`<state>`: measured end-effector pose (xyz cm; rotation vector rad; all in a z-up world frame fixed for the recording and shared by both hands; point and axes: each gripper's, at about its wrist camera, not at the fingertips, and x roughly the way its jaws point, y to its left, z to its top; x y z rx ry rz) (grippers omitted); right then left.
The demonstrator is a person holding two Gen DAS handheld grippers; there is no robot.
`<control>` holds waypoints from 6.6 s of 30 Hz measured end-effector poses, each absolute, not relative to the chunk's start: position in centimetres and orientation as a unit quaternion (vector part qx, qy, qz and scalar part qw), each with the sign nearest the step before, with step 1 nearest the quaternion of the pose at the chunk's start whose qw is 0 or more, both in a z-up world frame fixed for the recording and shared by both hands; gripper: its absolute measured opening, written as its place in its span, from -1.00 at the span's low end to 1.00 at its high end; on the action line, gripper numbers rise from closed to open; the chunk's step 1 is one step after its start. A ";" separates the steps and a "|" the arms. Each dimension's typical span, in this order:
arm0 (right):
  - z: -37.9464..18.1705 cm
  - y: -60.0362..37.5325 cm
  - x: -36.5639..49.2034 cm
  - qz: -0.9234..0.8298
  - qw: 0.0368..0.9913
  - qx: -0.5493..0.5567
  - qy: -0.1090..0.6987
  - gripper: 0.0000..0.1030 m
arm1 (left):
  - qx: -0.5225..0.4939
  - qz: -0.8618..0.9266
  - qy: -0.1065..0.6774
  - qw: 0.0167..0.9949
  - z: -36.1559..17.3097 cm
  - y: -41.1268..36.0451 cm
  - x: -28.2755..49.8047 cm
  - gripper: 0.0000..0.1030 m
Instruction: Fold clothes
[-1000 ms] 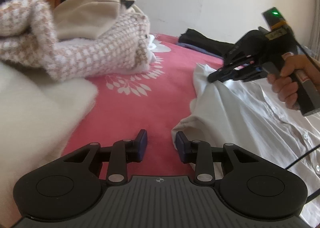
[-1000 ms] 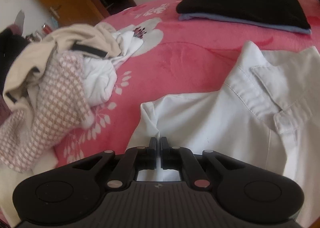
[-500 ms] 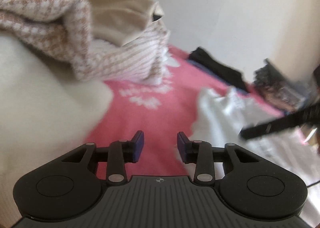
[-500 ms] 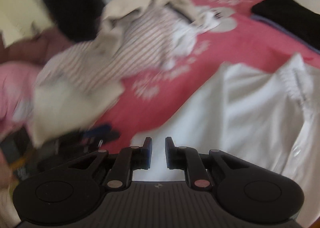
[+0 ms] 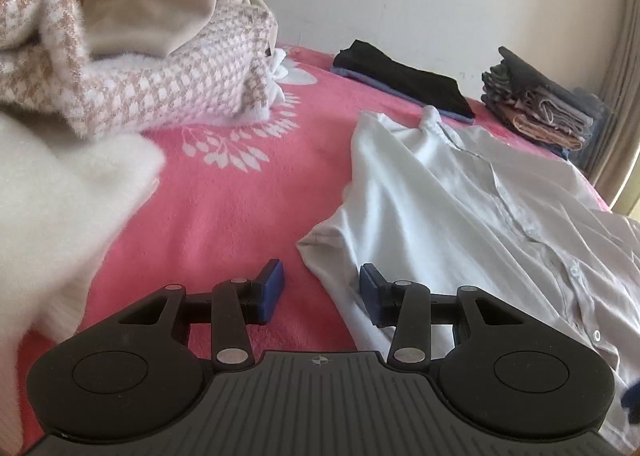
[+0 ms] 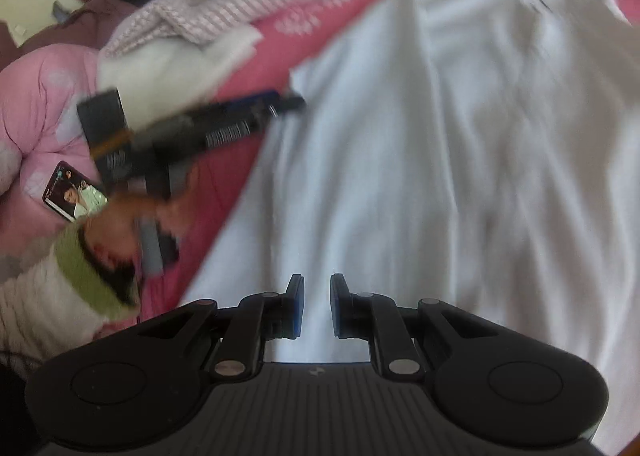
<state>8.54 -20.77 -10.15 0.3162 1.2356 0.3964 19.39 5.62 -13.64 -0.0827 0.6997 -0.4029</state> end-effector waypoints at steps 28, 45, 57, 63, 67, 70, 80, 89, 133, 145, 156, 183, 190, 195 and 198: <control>-7.3 -51.5 -3.3 -0.333 0.838 0.309 0.302 0.51 | 0.009 -0.305 0.322 0.896 -8.1 -1.3 11.8 0.19; -9.1 -60.1 2.7 -0.365 0.806 0.349 0.308 -0.95 | 0.050 -0.419 0.288 0.859 -8.1 -8.9 12.6 0.19; 9.9 -58.7 -0.6 -0.405 0.874 0.263 0.052 -0.95 | 0.090 -0.463 0.314 0.824 -11.6 -18.6 14.2 0.15; 14.1 -57.6 -0.2 -0.396 0.880 0.263 -0.009 -0.95 | 0.093 -0.455 0.336 0.819 -12.8 -18.6 14.7 0.15; 15.2 -56.8 -0.1 -0.365 0.889 0.276 -0.030 -0.95 | 0.091 -0.455 0.345 0.816 -13.3 -18.6 14.8 0.15; 15.8 -56.2 -0.1 -0.337 0.895 0.288 -0.045 -0.95 | 0.092 -0.454 0.347 0.815 -13.4 -18.6 14.8 0.15; 17.4 -50.3 2.9 -0.117 0.936 0.330 -0.035 -0.95 | -0.016 -0.401 0.340 0.851 -9.2 -10.6 14.5 0.16; 15.7 -38.5 7.8 0.187 0.924 0.329 0.059 -0.95 | -0.073 -0.323 0.321 0.887 -3.6 1.4 10.1 0.17; -11.9 -12.6 -1.0 0.277 0.827 0.167 0.459 -0.05 | -0.117 -0.171 0.450 0.868 -7.6 14.4 0.4 0.22; -11.1 -13.3 -4.1 0.256 0.828 0.185 0.463 0.18 | -0.091 -0.179 0.454 0.868 -7.8 13.4 0.3 0.29; -10.7 -16.5 -8.0 0.186 0.832 0.261 0.453 0.21 | -0.064 -0.196 0.452 0.868 -7.8 11.7 -0.1 0.42; -14.4 -19.2 -8.5 0.071 0.792 0.408 0.449 0.08 | 0.109 -0.334 0.401 0.846 -9.4 4.2 -1.2 0.23; -11.0 -16.3 -8.6 0.117 0.850 0.254 0.445 0.00 | 0.135 -0.368 0.389 0.834 -10.0 3.5 -1.6 -0.11; -9.7 -12.9 -8.3 0.160 0.874 0.133 0.440 0.00 | 0.158 -0.388 0.375 0.827 -10.0 3.6 -2.5 0.00; -9.7 -11.5 -8.4 0.162 0.881 0.076 0.438 -0.01 | 0.173 -0.395 0.360 0.828 -9.9 3.7 -3.4 0.10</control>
